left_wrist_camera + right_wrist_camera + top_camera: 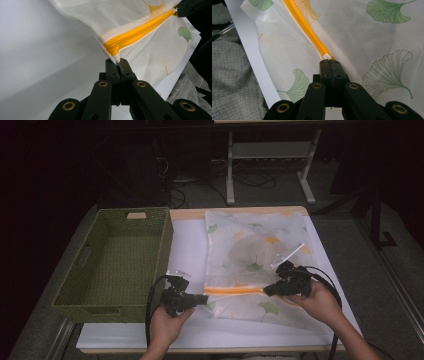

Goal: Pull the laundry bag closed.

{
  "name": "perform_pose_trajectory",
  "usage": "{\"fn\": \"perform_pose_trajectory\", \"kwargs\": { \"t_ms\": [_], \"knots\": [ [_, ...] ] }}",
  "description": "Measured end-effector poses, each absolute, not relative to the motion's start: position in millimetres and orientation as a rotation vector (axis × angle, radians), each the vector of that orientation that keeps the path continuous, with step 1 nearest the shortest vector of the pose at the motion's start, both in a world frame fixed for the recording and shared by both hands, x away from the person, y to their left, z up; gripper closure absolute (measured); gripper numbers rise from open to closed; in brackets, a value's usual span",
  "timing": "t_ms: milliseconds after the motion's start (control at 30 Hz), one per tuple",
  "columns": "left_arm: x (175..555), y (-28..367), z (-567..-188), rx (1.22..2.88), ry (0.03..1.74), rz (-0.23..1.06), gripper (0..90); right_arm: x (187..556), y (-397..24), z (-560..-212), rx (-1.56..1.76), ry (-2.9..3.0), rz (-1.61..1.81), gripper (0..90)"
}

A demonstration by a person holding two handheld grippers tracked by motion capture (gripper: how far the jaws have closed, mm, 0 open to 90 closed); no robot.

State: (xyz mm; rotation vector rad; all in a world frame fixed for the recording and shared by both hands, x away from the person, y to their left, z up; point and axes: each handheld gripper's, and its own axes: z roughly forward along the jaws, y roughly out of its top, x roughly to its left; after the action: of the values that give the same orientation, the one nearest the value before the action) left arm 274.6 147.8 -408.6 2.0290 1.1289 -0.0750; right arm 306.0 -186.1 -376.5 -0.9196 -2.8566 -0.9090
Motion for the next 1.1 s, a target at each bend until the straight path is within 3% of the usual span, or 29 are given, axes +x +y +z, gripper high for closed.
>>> {"fn": "perform_pose_trajectory", "kwargs": {
  "t_ms": [1100],
  "knots": [
    [273.5, 149.1, -411.6, 2.035, 1.136, -0.074, 88.7, 303.3, -216.9, -379.9, -0.986, -2.856, -0.897, 89.8]
  ]
}}
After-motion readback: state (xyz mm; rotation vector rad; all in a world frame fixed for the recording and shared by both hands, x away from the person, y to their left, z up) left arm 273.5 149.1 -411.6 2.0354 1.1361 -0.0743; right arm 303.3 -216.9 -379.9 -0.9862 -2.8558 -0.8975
